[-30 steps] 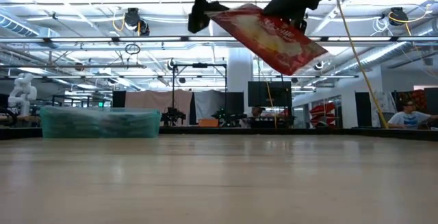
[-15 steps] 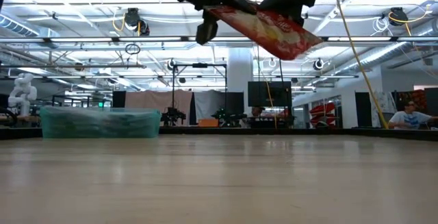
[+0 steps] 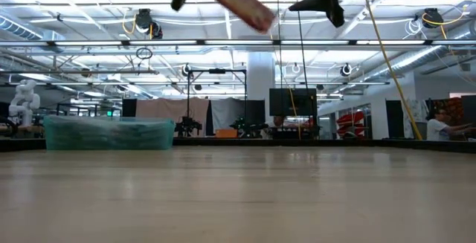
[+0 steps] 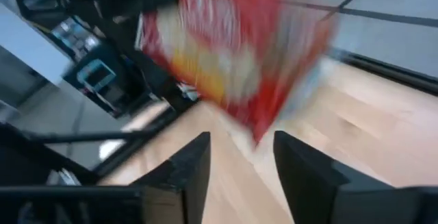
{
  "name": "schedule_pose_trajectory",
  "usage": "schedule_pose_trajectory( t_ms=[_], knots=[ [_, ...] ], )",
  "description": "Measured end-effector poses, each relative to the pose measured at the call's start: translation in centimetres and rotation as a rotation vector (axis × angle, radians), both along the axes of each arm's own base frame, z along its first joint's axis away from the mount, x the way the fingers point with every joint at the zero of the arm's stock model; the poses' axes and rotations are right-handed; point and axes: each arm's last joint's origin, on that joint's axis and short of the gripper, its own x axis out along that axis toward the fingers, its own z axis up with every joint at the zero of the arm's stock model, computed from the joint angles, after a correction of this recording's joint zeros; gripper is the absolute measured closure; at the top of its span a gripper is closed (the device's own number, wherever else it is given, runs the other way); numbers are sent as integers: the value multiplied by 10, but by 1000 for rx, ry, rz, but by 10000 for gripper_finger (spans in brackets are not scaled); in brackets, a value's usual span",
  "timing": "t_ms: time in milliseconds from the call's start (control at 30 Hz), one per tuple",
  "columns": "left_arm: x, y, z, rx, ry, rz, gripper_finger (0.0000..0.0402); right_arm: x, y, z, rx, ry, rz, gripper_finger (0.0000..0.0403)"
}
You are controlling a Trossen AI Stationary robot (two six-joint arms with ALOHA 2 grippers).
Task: Sort popcorn bags into baskets
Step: Put the red popcorn bag into the blue bin
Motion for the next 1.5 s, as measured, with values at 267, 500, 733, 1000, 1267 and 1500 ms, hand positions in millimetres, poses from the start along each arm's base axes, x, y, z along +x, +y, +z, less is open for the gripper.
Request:
schedule_pose_trajectory(
  t_ms=[267, 500, 733, 1000, 1267, 1500],
  knots=[
    [-11, 2, 40, 138, -291, 118, 383, 39, -7, 4, 20, -256, -12, 218],
    [-7, 2, 52, 214, -440, 156, 382, 72, -25, 5, 12, -573, -48, 213],
    [-5, 3, 44, 237, -558, 168, 381, 79, -41, 7, -3, -824, -95, 224],
    [-5, 8, 34, 255, -536, 156, 376, 77, -50, 9, -1, -879, -68, 370],
    [-48, 26, 46, 288, -416, 228, 269, 71, -58, 11, 53, -846, -95, 381],
    [-98, 56, 44, 43, -292, 197, 211, 67, -68, -6, 192, -578, -37, 385]
  ],
)
